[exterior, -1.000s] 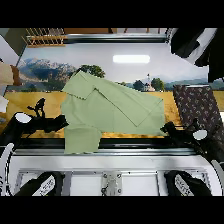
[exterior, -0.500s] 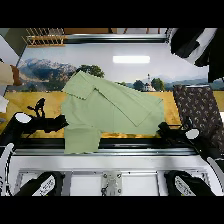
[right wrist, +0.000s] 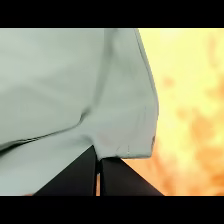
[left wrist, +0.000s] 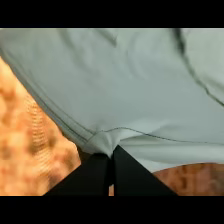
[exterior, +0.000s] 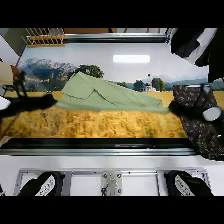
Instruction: Fold the clothes and pants, and hang the long-sleeved shirts on hangers.
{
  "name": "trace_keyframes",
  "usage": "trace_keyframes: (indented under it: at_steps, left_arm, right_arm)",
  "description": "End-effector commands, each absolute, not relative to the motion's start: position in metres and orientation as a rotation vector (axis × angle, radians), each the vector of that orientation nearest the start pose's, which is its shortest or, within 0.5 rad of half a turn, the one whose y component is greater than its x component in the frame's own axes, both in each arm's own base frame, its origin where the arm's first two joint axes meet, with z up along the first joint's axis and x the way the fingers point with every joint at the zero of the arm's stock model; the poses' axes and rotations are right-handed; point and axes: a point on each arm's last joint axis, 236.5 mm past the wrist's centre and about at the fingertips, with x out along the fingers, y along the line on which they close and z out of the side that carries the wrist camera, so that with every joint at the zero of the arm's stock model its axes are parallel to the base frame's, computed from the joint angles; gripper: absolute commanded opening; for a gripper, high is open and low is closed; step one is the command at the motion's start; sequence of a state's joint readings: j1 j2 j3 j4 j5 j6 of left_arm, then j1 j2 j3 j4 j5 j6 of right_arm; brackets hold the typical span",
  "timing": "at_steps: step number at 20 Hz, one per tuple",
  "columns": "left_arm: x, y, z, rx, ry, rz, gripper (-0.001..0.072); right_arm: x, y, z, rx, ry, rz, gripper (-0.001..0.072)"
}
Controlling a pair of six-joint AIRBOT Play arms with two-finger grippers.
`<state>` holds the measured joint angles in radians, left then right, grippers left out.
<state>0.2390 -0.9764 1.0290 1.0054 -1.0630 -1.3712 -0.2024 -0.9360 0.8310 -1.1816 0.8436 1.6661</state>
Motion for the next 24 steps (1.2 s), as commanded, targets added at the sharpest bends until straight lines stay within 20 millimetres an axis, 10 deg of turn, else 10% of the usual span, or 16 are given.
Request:
trace_keyframes:
  at_steps: [1, 4, 6, 10, 13, 18, 24]
  left_arm:
    - [0.365, -0.022, 0.301, -0.27, 0.475, -0.208, 0.0007]
    - [0.291, -0.04, 0.442, -0.146, 0.127, -0.227, 0.0007]
    - [0.233, -0.054, 0.495, -0.091, -0.034, -0.234, 0.0007]
    - [0.146, -0.075, 0.542, -0.076, -0.218, -0.248, 0.0007]
    - [0.122, -0.081, 0.553, -0.097, -0.259, -0.26, 0.0007]
    - [0.183, -0.073, 0.517, -0.151, -0.03, -0.271, 0.0007]
    - [0.368, -0.029, 0.337, -0.342, 0.518, -0.23, 0.0007]
  right_arm:
    - [0.375, -0.024, 0.207, 0.293, 0.664, -0.019, 0.0009]
    - [0.348, -0.017, 0.321, 0.235, 0.413, 0.005, 0.001]
    - [0.317, -0.01, 0.365, 0.208, 0.296, 0.013, 0.001]
    - [0.259, 0.001, 0.404, 0.168, 0.164, 0.016, 0.001]
    - [0.235, 0.008, 0.411, 0.174, 0.139, 0.021, 0.0009]
    - [0.246, 0.01, 0.386, 0.192, 0.25, 0.036, 0.0009]
    - [0.356, 0.019, 0.268, 0.262, 0.664, 0.127, 0.0009]
